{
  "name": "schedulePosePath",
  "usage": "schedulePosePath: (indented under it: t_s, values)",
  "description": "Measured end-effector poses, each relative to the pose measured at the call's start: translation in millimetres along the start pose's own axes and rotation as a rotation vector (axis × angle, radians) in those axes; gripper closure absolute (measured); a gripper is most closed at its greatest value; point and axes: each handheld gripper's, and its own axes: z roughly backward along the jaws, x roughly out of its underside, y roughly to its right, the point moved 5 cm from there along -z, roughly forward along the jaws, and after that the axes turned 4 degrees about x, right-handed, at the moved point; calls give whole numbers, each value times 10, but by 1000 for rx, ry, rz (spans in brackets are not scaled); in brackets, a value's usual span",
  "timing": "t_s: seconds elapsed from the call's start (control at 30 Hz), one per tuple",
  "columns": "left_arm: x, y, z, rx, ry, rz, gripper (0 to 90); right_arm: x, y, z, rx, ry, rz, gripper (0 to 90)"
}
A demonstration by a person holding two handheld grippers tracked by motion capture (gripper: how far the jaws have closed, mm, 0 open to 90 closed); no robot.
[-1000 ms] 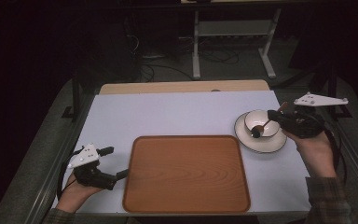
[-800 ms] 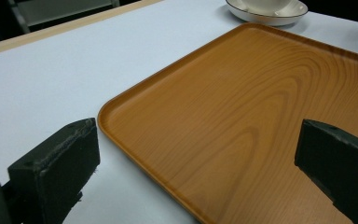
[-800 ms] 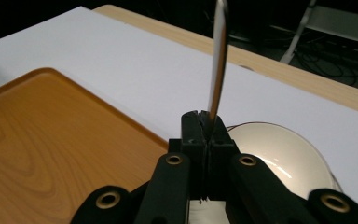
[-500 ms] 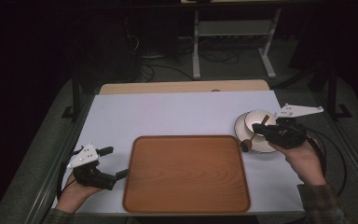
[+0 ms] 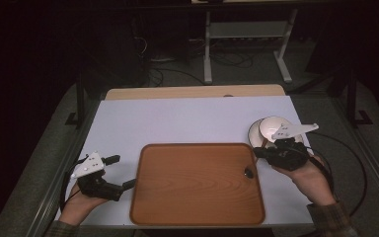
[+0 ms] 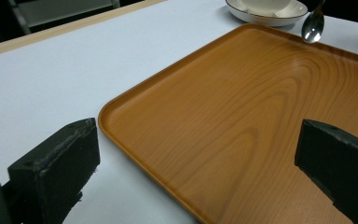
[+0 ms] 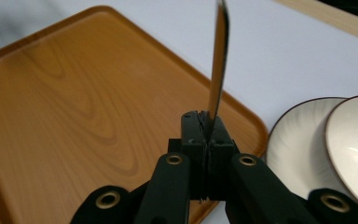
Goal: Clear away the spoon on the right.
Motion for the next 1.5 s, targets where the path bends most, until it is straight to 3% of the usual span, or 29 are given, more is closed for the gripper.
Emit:
schedulePosePath:
  t_s: [0.27,0.43,1.5]
  values:
    - [-2,4,-4,0,-2,-2,0,92,-79,-89,-21,-48,29,880]
    - [1,0,-7,1,-4,-1,0,83,-90,-106,-21,-49,36,880]
    - [-3,7,-13,3,-1,-1,0,-176,-193,-528,-55,-78,98,879]
